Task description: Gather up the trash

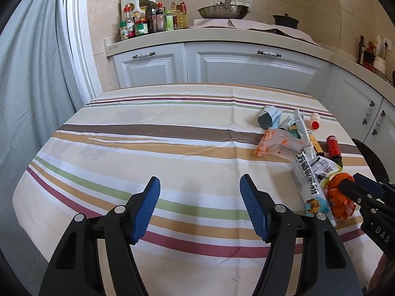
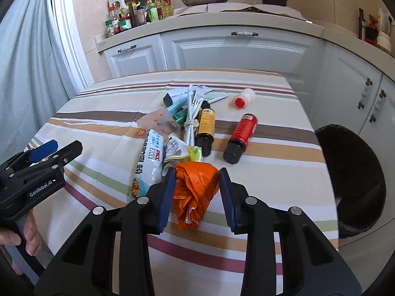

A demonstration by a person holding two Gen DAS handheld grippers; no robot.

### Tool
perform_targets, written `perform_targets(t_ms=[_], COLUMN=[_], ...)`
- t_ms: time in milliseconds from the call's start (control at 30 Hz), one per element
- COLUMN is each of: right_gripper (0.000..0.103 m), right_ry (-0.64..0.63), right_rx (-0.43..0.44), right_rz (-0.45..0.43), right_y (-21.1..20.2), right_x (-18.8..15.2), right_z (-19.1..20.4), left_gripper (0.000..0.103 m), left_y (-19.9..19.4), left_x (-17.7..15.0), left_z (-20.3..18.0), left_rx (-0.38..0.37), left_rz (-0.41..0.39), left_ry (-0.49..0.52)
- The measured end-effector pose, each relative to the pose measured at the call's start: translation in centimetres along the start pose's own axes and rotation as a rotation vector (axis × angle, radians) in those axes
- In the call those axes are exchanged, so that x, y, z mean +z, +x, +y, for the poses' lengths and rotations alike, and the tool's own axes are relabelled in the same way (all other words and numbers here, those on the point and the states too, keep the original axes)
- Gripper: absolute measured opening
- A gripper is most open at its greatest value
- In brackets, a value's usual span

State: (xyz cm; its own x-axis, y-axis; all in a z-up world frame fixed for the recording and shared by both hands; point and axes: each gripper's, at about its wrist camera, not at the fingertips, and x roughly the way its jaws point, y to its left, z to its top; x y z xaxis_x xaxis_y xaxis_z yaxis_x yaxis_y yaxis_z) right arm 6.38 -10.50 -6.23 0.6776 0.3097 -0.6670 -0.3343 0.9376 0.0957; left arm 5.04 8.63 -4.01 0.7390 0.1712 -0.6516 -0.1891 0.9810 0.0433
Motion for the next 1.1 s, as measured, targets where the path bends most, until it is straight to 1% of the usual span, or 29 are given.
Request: perform_targets(t_ms=[33, 233, 367, 400, 433, 467, 500, 667, 933, 1100], right_gripper=[0.024, 0.014, 0.016, 0.02, 0.034, 0.041, 0.051, 0.058, 0.059, 0.059], right_ry=[-0.002, 0.027, 0.065, 0.072, 0.08, 0.084, 0.093, 0.079, 0.03, 0.012], right_rx=[-0.008, -0.037, -0.012, -0.009, -0.008, -0.009, -0.012, -0.002, -0.017, -0.04], right_rz=[-0.004, -0.012, 0.007, 0.004, -0.002, -0.009, -0.022, -0.025, 0.03, 0.073], right_y=[-0.3, -1.2, -1.0, -1.1, -1.2, -1.3, -1.5, -1.1, 1.1, 2.4], right_x=[-0.1, -0.4, -0.8, -0.8, -0.8, -0.8, -0.7, -0.2, 0.4, 0.4], right_z=[-0.2, -2.2, -3.2, -3.3, -3.5, -3.5, -3.6, -3.0, -1.4, -1.1], left_gripper=[0.066, 0.066, 0.066, 0.066, 0.066, 0.066, 0.066, 0.066, 0.066, 0.066], left_y=[-0.1, -0.6, -0.8, -0.8, -0.9, -0.9, -1.0, -0.8, 0.2, 0.7], left_x=[0.0, 0.0, 0.0, 0.0, 0.0, 0.0, 0.0, 0.2, -0.1, -0.3], left_z=[-0.2, -1.9, -3.0, -3.2, -3.3, -3.3, -3.3, -2.1, 0.1, 0.5], left_rx=[-0.003, -0.042, -0.044, -0.043, -0.04, -0.035, -0.032, 0.002, 0.037, 0.031], left_rz=[-0.001, -0.001, -0.005, -0.006, -0.007, -0.007, -0.008, -0.009, 0.013, 0.027], left_ry=[0.004, 0.029, 0.045, 0.044, 0.045, 0.045, 0.045, 0.023, -0.022, -0.033])
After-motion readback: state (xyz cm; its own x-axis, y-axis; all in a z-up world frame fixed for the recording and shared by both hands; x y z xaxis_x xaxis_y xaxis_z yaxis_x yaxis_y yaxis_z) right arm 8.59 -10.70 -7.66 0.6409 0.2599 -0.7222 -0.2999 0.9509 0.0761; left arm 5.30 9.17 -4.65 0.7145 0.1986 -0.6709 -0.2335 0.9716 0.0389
